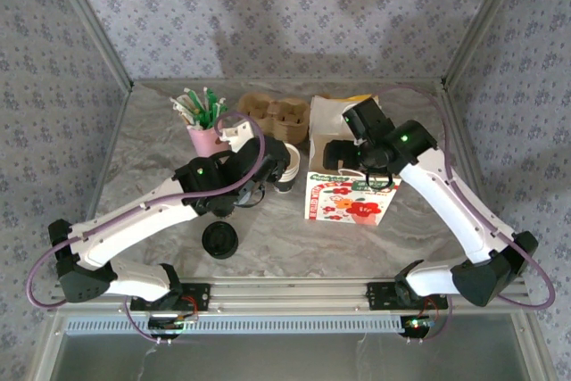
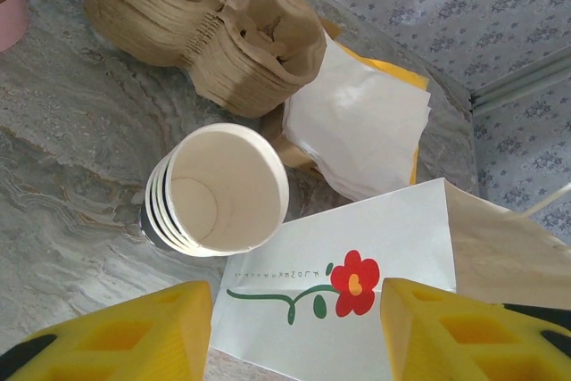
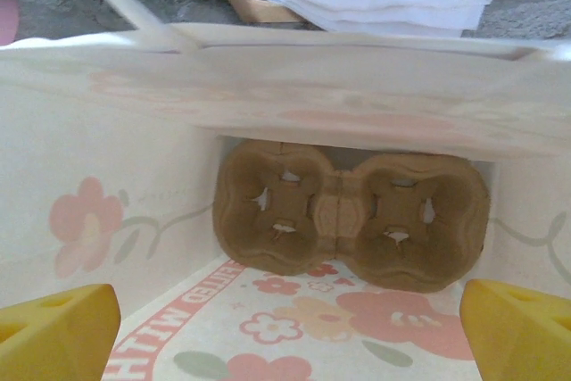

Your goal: Pack the takeout coffee

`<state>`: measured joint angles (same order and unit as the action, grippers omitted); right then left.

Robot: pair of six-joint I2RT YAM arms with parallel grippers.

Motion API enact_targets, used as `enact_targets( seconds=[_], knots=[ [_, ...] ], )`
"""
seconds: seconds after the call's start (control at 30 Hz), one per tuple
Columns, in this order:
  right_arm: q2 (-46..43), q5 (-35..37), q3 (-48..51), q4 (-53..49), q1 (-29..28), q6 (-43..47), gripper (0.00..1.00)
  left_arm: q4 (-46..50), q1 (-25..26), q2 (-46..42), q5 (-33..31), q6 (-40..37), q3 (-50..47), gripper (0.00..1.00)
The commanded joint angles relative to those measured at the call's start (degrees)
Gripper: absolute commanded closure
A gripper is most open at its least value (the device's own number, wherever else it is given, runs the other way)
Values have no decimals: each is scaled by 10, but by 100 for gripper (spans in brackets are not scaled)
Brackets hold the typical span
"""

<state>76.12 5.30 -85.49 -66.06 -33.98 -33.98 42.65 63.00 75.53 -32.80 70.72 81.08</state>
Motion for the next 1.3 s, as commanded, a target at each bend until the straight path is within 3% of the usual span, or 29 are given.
enact_targets(
  seconds=[0.0,0.3,0.6,0.87,1.27],
  knots=[
    [-6,-30,-32,-34,3,16,0,10,-2,4,-3,-16,26,47],
    [-6,-48,-102,-100,6,38,1,21,-6,-7,-3,-35,25,47],
    [59,-15,-215,-230,12,59,13,47,-12,-10,12,-64,30,46],
    [88,-5,-246,-256,11,40,26,65,-21,-17,30,-123,34,25],
    [122,9,-267,-265,10,40,27,52,-39,-43,45,-238,29,0]
  ],
)
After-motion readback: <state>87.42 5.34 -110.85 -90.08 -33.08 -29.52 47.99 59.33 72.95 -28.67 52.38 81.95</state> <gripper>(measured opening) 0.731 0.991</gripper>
